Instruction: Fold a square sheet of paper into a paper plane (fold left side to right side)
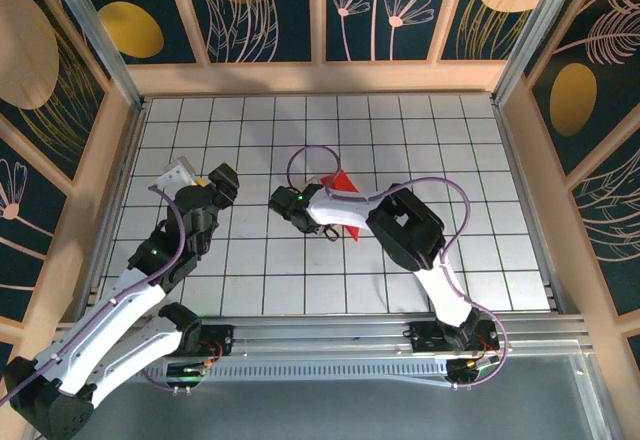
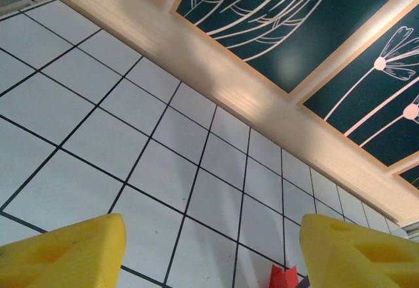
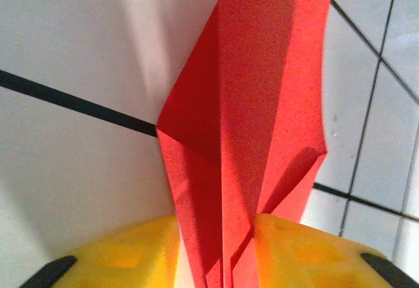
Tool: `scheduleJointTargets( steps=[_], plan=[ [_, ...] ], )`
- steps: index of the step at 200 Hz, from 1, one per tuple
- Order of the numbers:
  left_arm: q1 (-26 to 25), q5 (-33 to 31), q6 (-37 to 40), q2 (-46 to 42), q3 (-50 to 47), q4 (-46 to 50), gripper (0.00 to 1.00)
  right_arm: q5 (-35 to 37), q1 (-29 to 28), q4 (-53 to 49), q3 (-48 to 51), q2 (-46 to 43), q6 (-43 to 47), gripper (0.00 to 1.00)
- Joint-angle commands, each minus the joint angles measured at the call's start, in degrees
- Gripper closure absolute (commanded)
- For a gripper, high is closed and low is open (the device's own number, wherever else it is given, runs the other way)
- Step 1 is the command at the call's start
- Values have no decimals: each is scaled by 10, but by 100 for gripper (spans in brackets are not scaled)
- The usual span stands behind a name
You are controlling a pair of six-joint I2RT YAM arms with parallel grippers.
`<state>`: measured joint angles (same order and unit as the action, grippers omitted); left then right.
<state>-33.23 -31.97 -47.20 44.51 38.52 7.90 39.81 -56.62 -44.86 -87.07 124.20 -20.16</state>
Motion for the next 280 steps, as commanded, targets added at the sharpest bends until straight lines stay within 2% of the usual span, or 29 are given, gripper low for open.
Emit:
scheduleJointTargets(
  steps=[1, 45, 77, 124, 174, 210, 239, 280],
  plan=[
    [-1, 7, -5, 2, 7, -12, 29, -59, -2, 25, 10, -35, -23, 56],
    [-2, 15, -5, 8, 7, -15, 29, -98, 8, 52, 28, -97, -29, 27],
    [-2, 27, -10, 23, 11, -19, 28, -156, 30, 104, 72, -174, -48, 17],
    [-2, 87, -33, 68, 7, -50, 28, -233, 88, 193, 171, -312, -82, 12],
    [-2, 198, -52, 174, 20, -101, 30, -325, 172, 312, 303, -466, -105, 10],
    [-1, 303, -58, 281, 53, -134, 35, -408, 249, 454, 451, -606, -174, 5],
    [-2, 369, -90, 357, 61, -185, 40, -492, 348, 564, 568, -707, -253, 2],
    [-4, 436, -118, 454, 84, -232, 41, -564, 442, 601, 647, -793, -313, 1]
  ],
)
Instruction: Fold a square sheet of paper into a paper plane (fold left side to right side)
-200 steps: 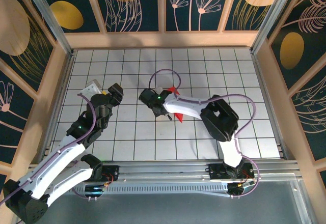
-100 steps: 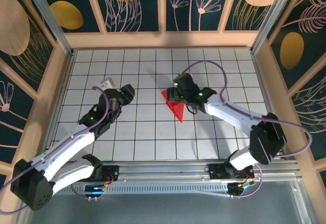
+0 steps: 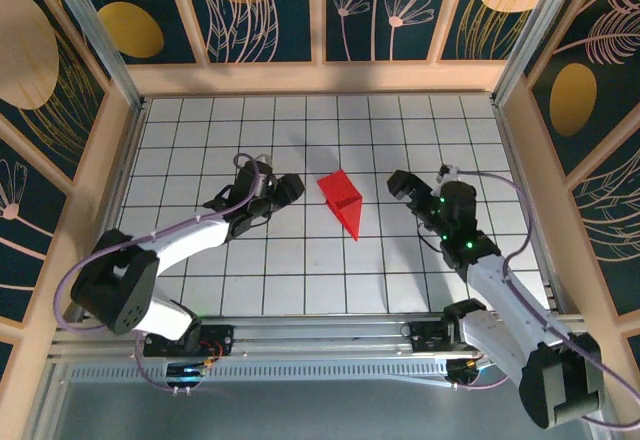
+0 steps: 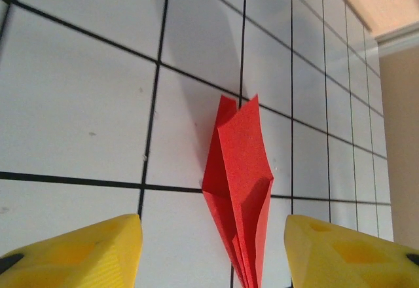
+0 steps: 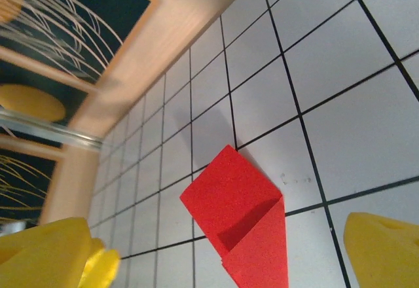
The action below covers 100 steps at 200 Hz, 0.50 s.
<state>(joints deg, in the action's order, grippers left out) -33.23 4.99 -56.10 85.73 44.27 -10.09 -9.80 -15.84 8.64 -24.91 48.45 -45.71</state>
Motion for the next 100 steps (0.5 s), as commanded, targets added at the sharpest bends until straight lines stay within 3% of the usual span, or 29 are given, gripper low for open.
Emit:
scheduleJointTargets(
  steps=[1, 100],
  plan=[
    [-4, 68, -30, 45, 28, -53, 41, -69, 36, 66, 26, -37, -58, 1],
    [-16, 143, -50, 238, 136, -104, 42, -95, 78, 9, 16, -65, -40, 1]
  ],
)
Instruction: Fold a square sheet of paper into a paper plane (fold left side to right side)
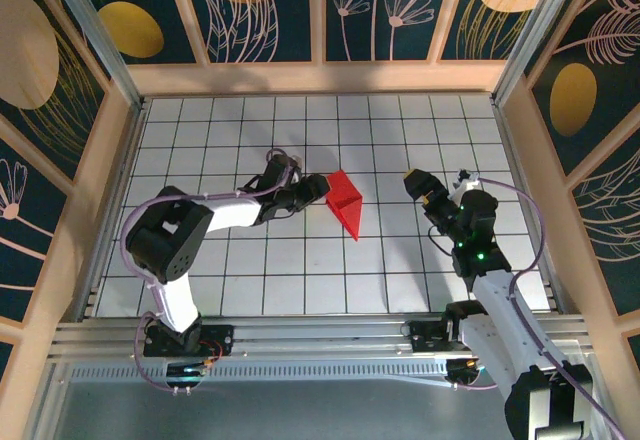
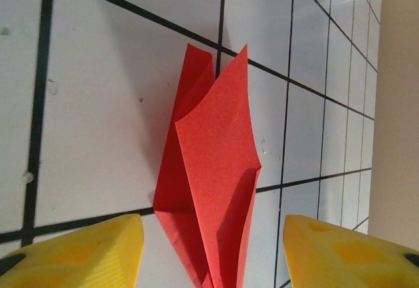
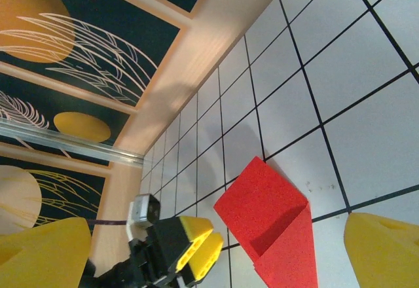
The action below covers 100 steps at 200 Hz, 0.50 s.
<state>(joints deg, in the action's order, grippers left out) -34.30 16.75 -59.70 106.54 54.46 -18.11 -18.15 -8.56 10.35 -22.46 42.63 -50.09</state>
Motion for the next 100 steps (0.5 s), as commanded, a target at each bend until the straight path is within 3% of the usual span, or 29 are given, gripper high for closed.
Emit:
scheduleJointTargets(
  steps=[1, 29, 55, 100],
  plan=[
    [-5, 26, -14, 32, 35, -24, 42, -11, 6, -9, -9, -6, 4, 1],
    [-5, 40, -25, 65, 51, -41, 45, -13, 10, -20, -13, -7, 12, 1],
    [-5, 49, -28, 87, 65, -54, 54, -15, 13, -26, -14, -8, 16, 1],
    [-5, 21, -22, 87, 61, -57, 94, -20, 19, -31, -14, -9, 23, 1]
  ],
)
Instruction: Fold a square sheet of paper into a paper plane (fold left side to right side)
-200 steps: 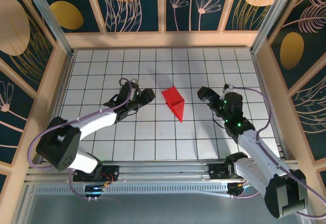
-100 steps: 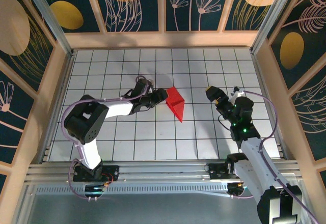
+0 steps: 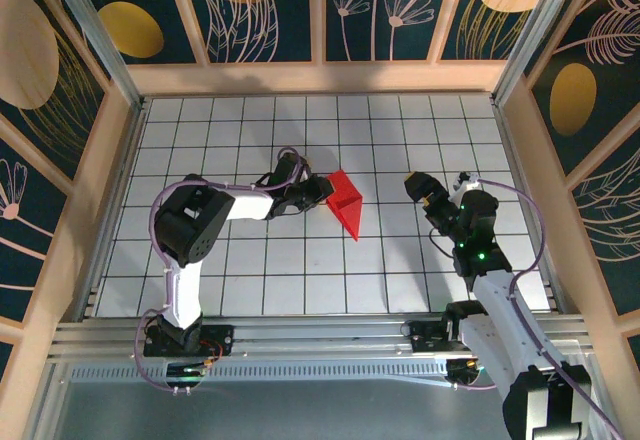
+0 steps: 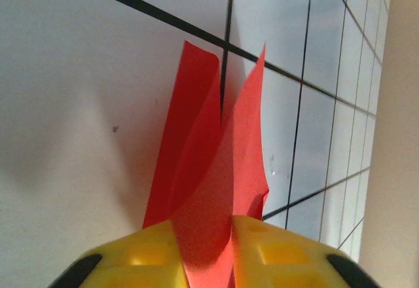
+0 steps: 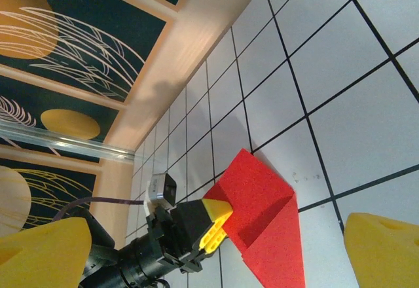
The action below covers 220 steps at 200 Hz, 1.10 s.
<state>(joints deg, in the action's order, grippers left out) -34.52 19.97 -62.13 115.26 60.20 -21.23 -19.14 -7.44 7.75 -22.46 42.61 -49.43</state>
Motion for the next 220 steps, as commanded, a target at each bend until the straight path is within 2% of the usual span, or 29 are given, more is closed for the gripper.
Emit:
scheduleJointTargets(
  steps=[1, 11, 34, 60, 99, 131, 156, 179, 220],
  plan=[
    [-3, -12, 3, -1, 3, -25, 95, -11, 9, -5, -13, -9, 16, 1],
    [-3, -20, 10, -13, -2, -25, 100, -16, 13, -5, -12, -9, 22, 1],
    [-2, -35, 39, -52, -17, -16, 100, -40, 32, -4, -10, -6, 41, 1],
    [-1, -30, 98, -112, -41, -24, 100, -122, 67, 19, -6, 11, 65, 2],
    [16, 36, 188, -225, -115, -70, 100, -254, 83, 41, -29, 75, 130, 5],
    [42, 112, 204, -302, -175, -134, 100, -313, 79, 80, -35, 108, 152, 5],
    [50, 155, 224, -343, -187, -152, 100, -345, 64, 174, -13, 127, 134, 5],
    [50, 194, 240, -365, -186, -161, 100, -355, 28, 256, 0, 152, 135, 5],
    [49, 249, 229, -370, -173, -174, 100, -355, -42, 341, -12, 209, 146, 4]
  ],
)
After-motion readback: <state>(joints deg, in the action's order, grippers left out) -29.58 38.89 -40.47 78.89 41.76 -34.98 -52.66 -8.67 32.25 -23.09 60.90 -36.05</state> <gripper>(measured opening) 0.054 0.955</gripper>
